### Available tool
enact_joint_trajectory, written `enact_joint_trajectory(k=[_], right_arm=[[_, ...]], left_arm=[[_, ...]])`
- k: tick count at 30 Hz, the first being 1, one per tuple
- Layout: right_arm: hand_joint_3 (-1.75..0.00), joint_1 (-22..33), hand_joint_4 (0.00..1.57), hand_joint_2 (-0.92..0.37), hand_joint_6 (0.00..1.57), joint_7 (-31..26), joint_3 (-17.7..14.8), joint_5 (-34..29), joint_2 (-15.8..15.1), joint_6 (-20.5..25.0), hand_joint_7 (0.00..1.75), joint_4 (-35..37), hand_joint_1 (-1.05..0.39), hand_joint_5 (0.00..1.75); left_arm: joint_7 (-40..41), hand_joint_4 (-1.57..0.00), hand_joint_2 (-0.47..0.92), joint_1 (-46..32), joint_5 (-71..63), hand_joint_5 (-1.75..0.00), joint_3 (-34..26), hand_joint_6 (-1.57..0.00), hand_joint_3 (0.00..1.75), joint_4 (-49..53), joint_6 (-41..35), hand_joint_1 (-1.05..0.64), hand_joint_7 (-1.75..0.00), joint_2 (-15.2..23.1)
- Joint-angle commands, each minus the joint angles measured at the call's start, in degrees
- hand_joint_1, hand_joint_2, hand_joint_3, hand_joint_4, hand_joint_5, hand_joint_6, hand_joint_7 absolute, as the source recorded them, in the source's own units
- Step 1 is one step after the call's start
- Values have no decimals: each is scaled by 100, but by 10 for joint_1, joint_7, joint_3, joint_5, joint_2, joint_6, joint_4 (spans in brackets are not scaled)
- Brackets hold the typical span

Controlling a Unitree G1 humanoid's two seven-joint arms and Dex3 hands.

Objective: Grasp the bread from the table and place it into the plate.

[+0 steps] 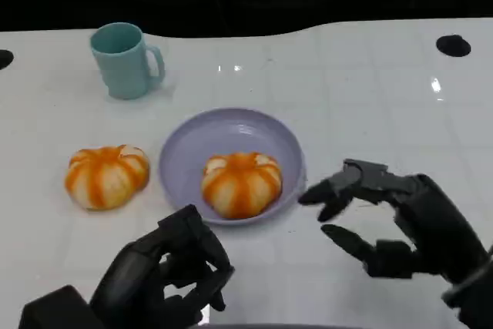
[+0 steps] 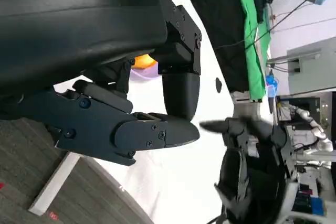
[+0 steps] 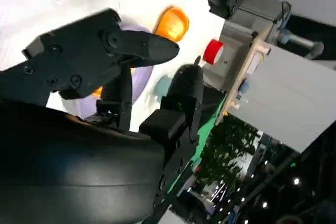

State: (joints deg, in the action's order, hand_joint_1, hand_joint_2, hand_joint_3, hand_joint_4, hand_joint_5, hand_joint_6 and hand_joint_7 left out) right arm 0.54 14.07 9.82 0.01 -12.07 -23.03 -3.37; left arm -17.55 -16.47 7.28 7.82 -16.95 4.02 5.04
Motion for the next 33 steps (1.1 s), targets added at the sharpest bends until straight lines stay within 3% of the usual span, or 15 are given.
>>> enact_joint_trajectory(k=[1, 7, 12, 25, 33], right_arm=[[-127, 36, 62, -45, 71, 4, -27, 3, -13, -35, 133, -13, -20, 159], [-135, 81, 71, -37, 75, 14, -40, 4, -19, -41, 137, -41, -16, 160], [-126, 111, 72, -41, 73, -5, -39, -10, -3, -28, 139, -52, -19, 173], [-121, 98, 82, -45, 69, -51, -47, -56, 19, -90, 147, 20, -21, 175], [-125, 97, 86, -41, 71, -52, -46, -57, 23, -96, 149, 30, -23, 175]], left_arm=[[3, -66, 92, 3, -6, -175, -3, -43, 45, 7, 8, -49, -173, 6], [0, -65, 92, 2, 2, -175, -7, -43, 45, 8, 4, -49, -173, 7], [-4, -66, 92, 4, 2, -175, -11, -44, 46, 14, 13, -49, -172, 10], [-11, -66, 92, 9, 10, -175, -22, -45, 44, 28, 23, -50, -171, 15], [-11, -66, 92, 6, 15, -175, -25, -45, 43, 25, 20, -49, -171, 18]])
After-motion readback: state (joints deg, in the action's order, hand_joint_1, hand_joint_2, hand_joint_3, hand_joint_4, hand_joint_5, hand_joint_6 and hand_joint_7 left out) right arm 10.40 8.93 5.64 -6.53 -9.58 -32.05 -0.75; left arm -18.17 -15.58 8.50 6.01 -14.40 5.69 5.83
